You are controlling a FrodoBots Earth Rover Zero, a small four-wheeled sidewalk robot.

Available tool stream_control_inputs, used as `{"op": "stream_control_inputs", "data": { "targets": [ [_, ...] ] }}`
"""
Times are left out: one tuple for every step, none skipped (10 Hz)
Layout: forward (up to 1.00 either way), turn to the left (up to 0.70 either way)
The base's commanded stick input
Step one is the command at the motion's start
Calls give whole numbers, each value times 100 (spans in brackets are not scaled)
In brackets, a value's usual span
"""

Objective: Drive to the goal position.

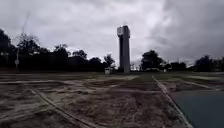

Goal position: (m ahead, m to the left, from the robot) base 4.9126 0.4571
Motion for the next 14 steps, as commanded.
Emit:
{"op": "stream_control_inputs", "data": {
  "targets": [
    [70,0],
    [70,0],
    [70,0],
    [70,0],
    [70,0],
    [70,0],
    [70,0],
    [70,0],
    [70,0],
    [70,0],
    [70,0],
    [70,0],
    [70,0],
    [70,0]
  ]
}}
